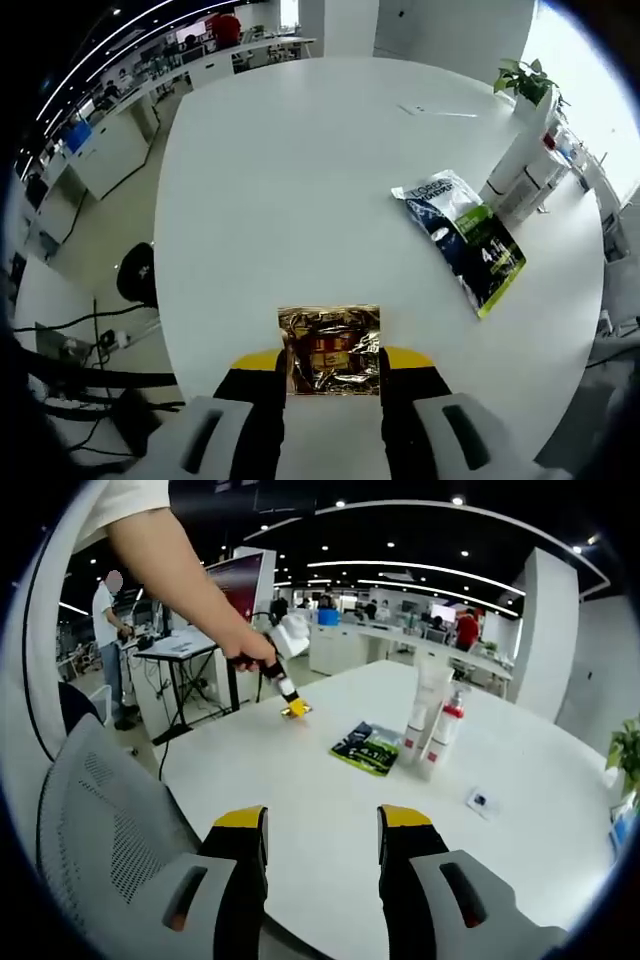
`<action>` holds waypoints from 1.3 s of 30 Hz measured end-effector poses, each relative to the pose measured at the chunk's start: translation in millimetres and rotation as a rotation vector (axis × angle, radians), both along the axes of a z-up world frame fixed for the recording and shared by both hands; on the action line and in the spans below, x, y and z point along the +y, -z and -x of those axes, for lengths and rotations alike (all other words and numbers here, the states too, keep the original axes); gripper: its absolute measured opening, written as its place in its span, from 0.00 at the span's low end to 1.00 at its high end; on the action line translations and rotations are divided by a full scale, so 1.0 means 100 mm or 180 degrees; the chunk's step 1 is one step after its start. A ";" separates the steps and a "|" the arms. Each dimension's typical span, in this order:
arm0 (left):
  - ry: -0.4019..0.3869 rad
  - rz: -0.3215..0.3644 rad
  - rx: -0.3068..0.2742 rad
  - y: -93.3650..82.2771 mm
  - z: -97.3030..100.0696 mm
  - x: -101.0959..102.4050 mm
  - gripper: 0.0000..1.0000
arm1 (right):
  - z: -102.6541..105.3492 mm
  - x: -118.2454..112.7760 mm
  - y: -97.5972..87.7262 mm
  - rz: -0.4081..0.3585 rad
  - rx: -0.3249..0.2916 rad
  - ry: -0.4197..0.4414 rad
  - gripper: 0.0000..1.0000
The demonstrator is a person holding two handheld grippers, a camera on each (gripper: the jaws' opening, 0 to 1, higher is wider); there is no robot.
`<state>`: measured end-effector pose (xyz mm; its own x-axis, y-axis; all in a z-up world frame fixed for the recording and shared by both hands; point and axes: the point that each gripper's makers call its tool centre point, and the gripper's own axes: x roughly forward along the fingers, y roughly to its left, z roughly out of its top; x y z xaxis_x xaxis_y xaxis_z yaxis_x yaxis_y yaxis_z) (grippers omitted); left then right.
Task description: Arrange the skincare products in the storage area until every visible bottle or jar stands upright without overlapping.
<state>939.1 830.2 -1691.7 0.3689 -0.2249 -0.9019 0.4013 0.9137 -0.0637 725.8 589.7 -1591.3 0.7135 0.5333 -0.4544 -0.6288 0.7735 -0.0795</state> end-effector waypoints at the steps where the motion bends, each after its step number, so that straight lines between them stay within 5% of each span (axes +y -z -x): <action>1: 0.0040 0.0036 -0.0021 -0.02 0.05 -0.03 0.37 | 0.00 0.00 -0.01 0.0001 -0.0009 -0.0005 0.41; 10: 0.0543 0.0101 -0.0150 -0.17 0.54 -0.40 0.37 | 0.01 0.02 -0.06 -0.0024 -0.0081 -0.0037 0.42; 15: 0.0771 0.0336 -0.0197 -0.28 0.96 -0.80 0.36 | 0.03 0.05 -0.07 -0.0021 -0.0094 -0.0083 0.43; 29: 0.0505 0.1444 -0.0036 -0.72 1.71 -1.55 0.36 | 0.11 0.18 -0.03 0.0076 -0.0129 -0.0317 0.51; 35: 0.0585 0.1448 0.0034 -0.70 1.95 -1.66 0.36 | 0.15 0.23 -0.05 0.0023 -0.0127 -0.0399 0.52; 39: 0.0722 0.1331 0.0000 -0.64 2.04 -1.68 0.35 | 0.14 0.23 -0.11 -0.0234 -0.0034 -0.0342 0.50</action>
